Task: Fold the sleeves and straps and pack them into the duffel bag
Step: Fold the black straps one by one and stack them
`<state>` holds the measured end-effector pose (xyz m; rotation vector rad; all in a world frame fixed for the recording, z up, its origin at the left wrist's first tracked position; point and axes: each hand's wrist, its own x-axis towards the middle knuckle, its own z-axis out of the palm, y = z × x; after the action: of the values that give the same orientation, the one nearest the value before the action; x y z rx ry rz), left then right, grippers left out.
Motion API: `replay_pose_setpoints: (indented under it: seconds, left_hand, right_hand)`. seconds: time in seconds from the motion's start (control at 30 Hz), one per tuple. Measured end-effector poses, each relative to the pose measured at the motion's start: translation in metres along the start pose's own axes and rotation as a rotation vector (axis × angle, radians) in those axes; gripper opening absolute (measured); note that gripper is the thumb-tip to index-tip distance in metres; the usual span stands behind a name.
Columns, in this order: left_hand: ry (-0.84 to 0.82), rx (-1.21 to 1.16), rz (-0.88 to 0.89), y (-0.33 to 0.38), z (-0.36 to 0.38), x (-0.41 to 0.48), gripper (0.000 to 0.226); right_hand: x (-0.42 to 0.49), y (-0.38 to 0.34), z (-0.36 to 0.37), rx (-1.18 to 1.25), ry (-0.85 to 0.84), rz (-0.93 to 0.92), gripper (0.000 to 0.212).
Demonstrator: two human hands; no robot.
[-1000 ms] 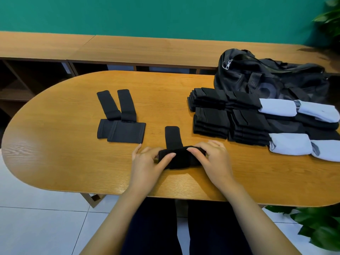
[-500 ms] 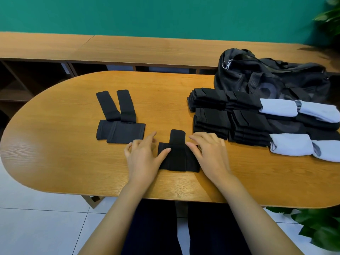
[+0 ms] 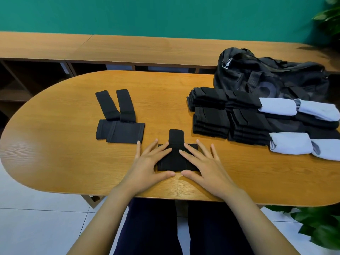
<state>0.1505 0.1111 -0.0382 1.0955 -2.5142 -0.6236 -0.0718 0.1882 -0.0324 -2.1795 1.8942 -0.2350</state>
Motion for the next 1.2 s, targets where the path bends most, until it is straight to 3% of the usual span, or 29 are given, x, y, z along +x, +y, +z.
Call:
replay_pose_setpoints:
  seconds: [0.27,0.57,0.73,0.93,1.2]
  left_hand:
    - [0.133,0.161,0.119,0.005,0.01,-0.009,0.072]
    - [0.212,0.216,0.167,0.008,0.009,-0.012,0.066]
    - [0.252,0.159,0.184,0.007,0.008,-0.014,0.062]
    - [0.355,0.036,0.176,0.009,0.007,-0.014,0.038]
    - [0.424,-0.171,-0.036,0.025,0.001,-0.006,0.038]
  right_hand:
    - [-0.004,0.0,0.006,0.048,0.128,-0.039,0.075]
    - [-0.006,0.002,0.011,0.056,0.287,-0.096,0.059]
    - [-0.007,0.002,0.013,0.061,0.387,-0.112,0.048]
    - [-0.007,-0.001,0.009,0.141,0.465,-0.077,0.042]
    - [0.004,-0.01,-0.009,0.249,0.608,-0.028,0.04]
